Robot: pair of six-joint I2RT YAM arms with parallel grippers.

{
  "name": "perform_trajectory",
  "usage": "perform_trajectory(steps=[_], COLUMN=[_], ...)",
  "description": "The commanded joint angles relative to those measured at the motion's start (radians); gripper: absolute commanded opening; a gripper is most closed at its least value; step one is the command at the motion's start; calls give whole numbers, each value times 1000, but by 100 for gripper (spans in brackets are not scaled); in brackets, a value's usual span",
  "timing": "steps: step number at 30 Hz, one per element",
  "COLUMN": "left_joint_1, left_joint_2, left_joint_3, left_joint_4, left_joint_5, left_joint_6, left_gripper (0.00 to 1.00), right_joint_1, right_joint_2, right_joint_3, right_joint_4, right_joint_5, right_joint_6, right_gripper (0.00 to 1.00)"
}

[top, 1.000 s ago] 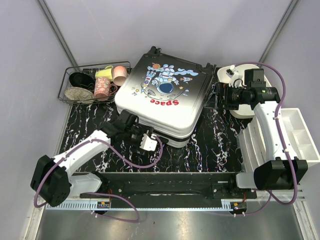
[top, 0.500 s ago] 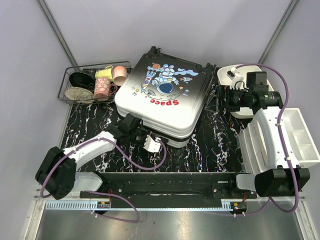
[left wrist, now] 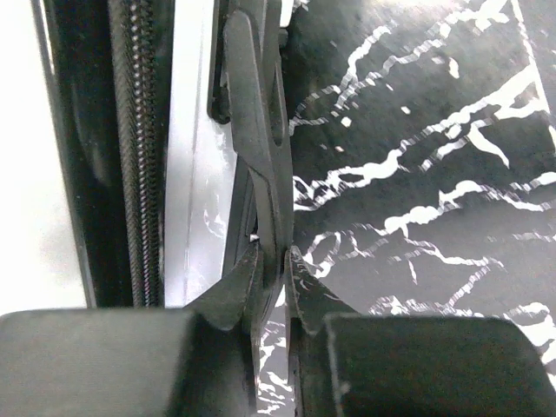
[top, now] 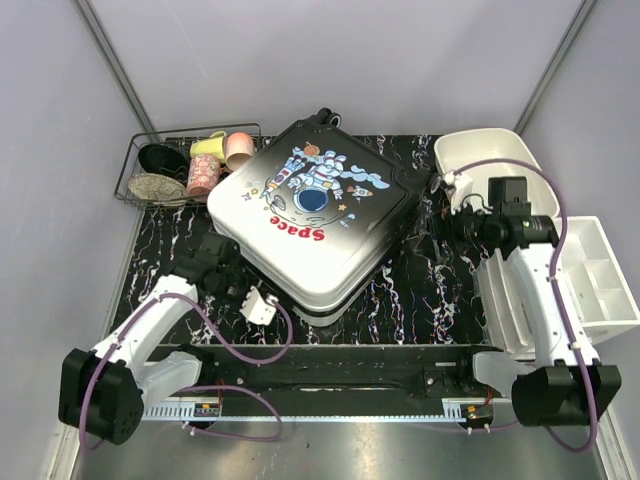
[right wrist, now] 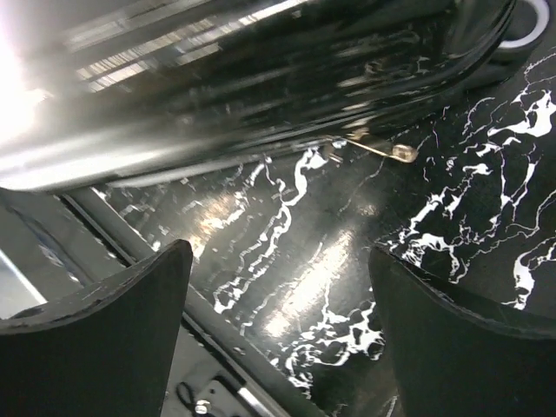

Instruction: Open, take out, and arrange the luggage

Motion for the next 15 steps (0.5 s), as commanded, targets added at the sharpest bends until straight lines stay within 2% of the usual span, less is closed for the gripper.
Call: perform_trajectory(steps=[1, 4, 5, 8, 12, 15], left_joint_1=[114, 152, 159, 172, 172, 171], left_joint_2=[-35, -44, -47, -70, -122, -165], left_joint_3=[22, 41, 48, 71, 102, 117], left_joint_4=[-357, -398, -406, -434, -471, -487], left_joint_5=[33, 29, 32, 59, 99, 109], left_joint_6=[201, 242, 245, 262, 269, 253], left_gripper=[1, 6, 13, 43, 57, 62], right_joint_1=[-3, -3, -4, -3, -3, -3], right_joint_2=[-137, -191, -194, -171, -116, -44], right_joint_3=[-169, -260, -274, -289, -257, -225], right_joint_4=[160, 225, 234, 234, 216, 203], right_joint_5=[-25, -28, -25, -33, -89, -134], right_joint_6=[-238, -333, -349, -387, -396, -358], right_gripper=[88, 80, 77, 70, 68, 69])
